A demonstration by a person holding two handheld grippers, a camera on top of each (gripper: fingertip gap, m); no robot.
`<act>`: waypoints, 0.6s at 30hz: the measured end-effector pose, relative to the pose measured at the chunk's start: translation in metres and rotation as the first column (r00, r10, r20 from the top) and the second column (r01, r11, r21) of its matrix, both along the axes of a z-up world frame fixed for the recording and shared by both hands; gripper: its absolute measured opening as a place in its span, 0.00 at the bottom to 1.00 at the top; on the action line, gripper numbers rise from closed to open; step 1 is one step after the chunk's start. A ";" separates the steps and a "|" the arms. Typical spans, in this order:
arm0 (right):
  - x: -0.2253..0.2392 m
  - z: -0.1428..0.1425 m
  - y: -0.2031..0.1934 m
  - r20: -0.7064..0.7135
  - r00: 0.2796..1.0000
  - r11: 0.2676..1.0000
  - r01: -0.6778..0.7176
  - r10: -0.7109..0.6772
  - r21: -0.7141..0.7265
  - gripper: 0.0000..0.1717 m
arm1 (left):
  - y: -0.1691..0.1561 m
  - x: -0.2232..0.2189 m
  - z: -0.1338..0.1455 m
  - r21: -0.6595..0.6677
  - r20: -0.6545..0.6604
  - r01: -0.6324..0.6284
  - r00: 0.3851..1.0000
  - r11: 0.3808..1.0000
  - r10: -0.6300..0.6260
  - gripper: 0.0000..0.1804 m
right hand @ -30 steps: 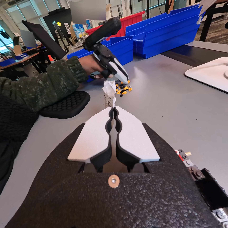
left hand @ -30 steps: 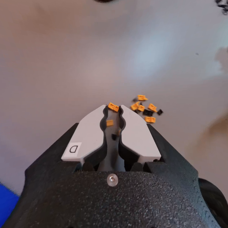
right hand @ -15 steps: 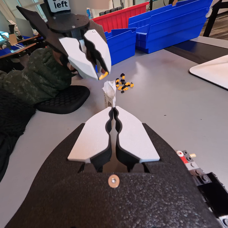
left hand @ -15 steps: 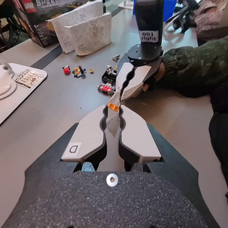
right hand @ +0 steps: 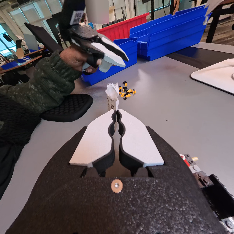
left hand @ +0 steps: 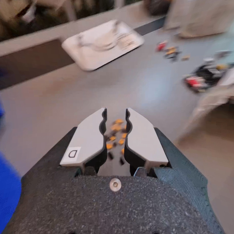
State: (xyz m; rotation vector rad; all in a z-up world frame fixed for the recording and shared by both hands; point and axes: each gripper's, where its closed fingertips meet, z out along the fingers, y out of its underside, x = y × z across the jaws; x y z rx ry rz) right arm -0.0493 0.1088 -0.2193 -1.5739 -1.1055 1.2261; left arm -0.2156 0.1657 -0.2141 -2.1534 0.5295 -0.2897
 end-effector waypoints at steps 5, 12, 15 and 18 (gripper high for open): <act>0.000 -0.002 0.001 0.001 1.000 1.000 0.000 0.000 -0.014 0.00 | -0.002 -0.070 -0.045 -0.180 -0.169 -0.292 0.950 0.939 0.263 0.14; 0.000 -0.001 0.000 -0.002 1.000 1.000 -0.004 0.004 -0.017 0.00 | -0.006 -0.075 -0.078 -0.317 -0.149 -0.283 0.957 0.905 0.247 0.13; 0.000 -0.001 0.000 0.000 1.000 1.000 -0.006 0.006 -0.016 0.00 | -0.007 -0.076 -0.085 -0.352 -0.132 -0.283 0.959 0.892 0.252 0.12; 0.000 -0.001 0.000 0.000 1.000 1.000 -0.006 0.006 -0.015 0.00 | -0.008 -0.070 -0.085 -0.374 -0.096 -0.248 0.969 0.894 0.228 0.06</act>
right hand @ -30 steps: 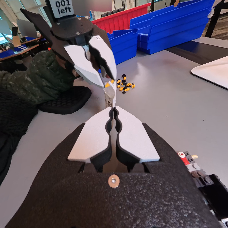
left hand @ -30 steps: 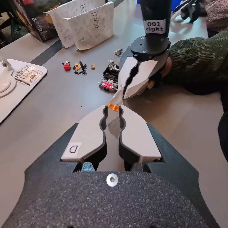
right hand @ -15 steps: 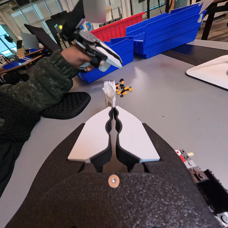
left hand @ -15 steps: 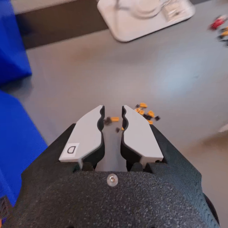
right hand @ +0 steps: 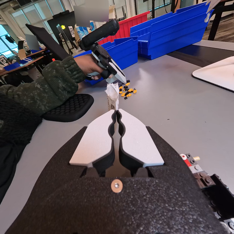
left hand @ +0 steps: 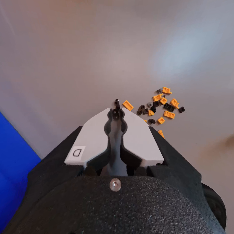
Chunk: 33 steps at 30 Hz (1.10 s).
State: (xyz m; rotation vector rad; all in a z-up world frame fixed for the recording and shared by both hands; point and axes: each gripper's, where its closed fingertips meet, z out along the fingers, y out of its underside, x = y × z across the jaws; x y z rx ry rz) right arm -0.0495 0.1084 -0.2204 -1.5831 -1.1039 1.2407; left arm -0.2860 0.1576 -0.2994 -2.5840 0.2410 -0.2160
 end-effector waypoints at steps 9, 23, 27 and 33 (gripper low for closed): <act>0.000 0.001 0.000 0.001 1.000 1.000 0.000 0.000 0.005 0.00 | 0.005 0.030 0.034 0.161 0.093 0.120 0.986 0.980 -0.136 0.04; -0.004 -0.002 -0.005 0.017 1.000 1.000 -0.018 0.018 0.017 0.00 | -0.045 0.212 0.096 0.466 0.179 0.591 0.666 0.658 -0.724 0.12; -0.003 -0.001 -0.003 0.009 1.000 1.000 -0.012 0.012 0.011 0.00 | -0.037 0.188 0.125 0.569 0.275 0.468 0.666 0.676 -0.693 0.11; -0.002 0.000 -0.002 0.002 1.000 1.000 -0.008 0.008 0.002 0.00 | 0.021 0.052 0.086 0.419 0.096 0.097 0.984 0.903 -0.150 0.10</act>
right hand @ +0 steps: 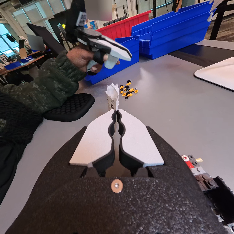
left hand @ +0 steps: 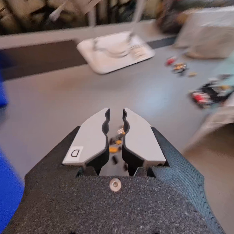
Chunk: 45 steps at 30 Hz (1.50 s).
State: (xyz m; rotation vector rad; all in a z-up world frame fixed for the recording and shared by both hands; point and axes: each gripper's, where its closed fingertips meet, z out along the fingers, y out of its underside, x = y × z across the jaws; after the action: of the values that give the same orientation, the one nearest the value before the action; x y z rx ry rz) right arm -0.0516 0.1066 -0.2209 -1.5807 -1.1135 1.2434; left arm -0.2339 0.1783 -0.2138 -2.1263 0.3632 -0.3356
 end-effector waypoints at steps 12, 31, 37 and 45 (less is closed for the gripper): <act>0.000 0.000 -0.001 0.001 1.000 1.000 -0.003 0.003 0.002 0.00 | -0.013 -0.050 -0.085 -0.365 -0.157 -0.126 0.985 0.922 0.073 0.03; -0.004 -0.004 -0.005 0.031 0.999 1.000 -0.019 0.018 0.018 0.00 | -0.069 0.148 0.006 0.076 -0.047 0.659 0.752 0.749 -0.657 0.12; 0.000 0.000 0.000 0.005 1.000 1.000 0.001 -0.001 0.004 0.00 | -0.018 0.036 0.012 0.027 -0.004 0.209 0.978 0.978 -0.209 0.09; -0.001 -0.002 -0.001 0.010 1.000 1.000 0.000 0.000 0.002 0.00 | -0.018 -0.037 -0.079 -0.366 -0.125 -0.091 0.991 0.926 0.048 0.11</act>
State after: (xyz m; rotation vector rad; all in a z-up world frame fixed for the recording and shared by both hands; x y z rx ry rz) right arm -0.0523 0.1060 -0.2227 -1.5873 -1.1213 1.2354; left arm -0.2711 0.1602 -0.2925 -2.5320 0.3062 -0.2565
